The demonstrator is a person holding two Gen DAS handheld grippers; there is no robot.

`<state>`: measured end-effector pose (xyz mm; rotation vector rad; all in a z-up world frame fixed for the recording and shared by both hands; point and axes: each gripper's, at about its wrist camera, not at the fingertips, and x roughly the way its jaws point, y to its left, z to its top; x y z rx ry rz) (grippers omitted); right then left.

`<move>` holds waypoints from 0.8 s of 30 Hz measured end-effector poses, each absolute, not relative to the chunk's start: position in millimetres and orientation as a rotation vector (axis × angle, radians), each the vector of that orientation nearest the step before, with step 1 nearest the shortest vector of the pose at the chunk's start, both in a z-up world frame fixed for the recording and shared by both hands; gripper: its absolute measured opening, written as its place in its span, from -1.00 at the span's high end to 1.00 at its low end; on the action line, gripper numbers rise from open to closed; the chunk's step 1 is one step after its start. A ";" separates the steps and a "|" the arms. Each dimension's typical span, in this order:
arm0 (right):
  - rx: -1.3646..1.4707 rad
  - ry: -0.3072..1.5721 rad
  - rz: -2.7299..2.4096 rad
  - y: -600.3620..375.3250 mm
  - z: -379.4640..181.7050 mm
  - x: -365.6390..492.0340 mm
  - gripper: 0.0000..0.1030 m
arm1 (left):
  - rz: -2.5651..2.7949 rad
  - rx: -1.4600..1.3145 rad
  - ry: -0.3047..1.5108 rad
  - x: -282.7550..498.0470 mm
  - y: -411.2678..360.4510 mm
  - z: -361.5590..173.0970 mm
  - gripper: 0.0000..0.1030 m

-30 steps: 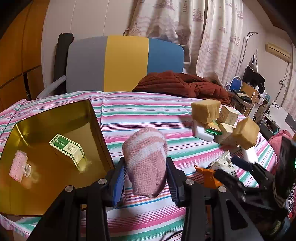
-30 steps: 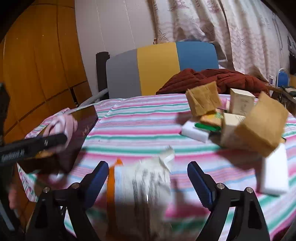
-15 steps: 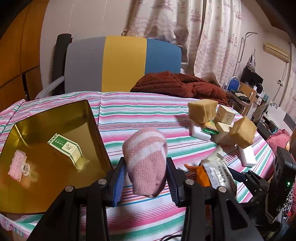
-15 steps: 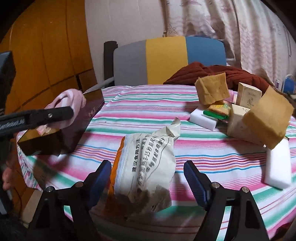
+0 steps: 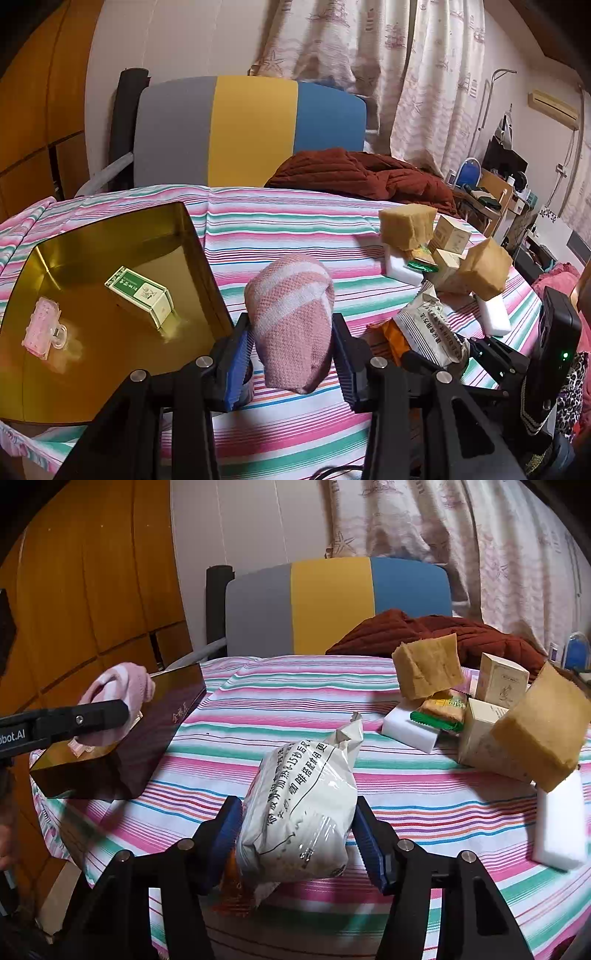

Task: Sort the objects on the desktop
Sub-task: 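Carry the sock and snack bag over the gold tray and open both grippers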

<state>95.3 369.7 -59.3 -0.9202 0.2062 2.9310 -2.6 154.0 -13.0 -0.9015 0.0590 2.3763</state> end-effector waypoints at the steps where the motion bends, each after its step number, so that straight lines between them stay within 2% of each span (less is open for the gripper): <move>1: -0.918 0.204 2.933 369.3 -58.3 95.1 -0.16 | 2.378 -0.902 0.053 -3.0 152.3 -12.8 0.19; 14: -0.829 0.150 3.175 314.0 -1.3 47.7 -0.13 | 2.528 -0.905 -0.047 -21.8 84.3 2.8 0.19; 24: -0.966 0.151 3.332 240.1 20.1 -34.0 -0.12 | 2.701 -0.996 -0.110 -59.7 19.9 -8.7 0.19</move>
